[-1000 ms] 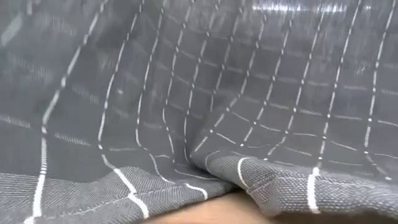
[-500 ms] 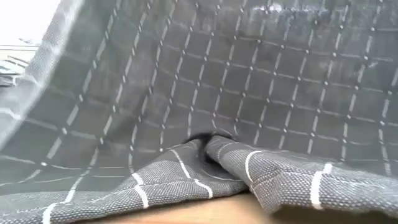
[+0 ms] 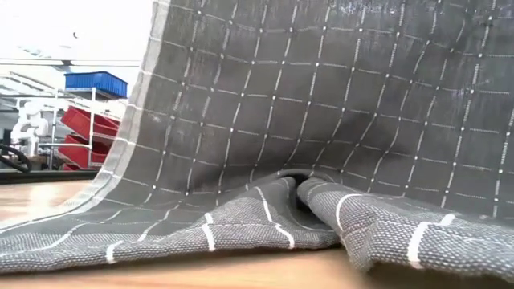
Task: Fold towel
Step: Fold the gray towel
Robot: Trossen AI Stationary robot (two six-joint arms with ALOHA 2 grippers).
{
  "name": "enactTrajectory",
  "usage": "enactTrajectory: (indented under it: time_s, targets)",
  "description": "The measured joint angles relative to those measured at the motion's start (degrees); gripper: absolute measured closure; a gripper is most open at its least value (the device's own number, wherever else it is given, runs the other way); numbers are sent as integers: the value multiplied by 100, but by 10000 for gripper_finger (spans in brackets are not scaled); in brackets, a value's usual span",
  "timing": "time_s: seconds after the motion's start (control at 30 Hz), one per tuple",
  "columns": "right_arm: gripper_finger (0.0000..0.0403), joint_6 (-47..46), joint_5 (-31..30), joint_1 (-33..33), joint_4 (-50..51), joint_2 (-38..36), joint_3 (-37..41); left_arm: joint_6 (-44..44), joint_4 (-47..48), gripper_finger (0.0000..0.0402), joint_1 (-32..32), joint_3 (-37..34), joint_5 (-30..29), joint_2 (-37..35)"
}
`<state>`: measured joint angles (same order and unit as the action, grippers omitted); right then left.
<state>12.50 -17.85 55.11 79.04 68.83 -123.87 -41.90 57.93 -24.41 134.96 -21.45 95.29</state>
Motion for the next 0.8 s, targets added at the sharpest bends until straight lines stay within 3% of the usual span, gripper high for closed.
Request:
enactTrajectory:
  time_s: [0.37, 0.8]
  targets:
    - [403, -246, -162, -2, 429, -115, 168, 360, 590, 401, 556, 2, 55, -55]
    - [403, -563, -150, -2, 545, -491, 538, 550, 725, 401, 949, 2, 990, -55]
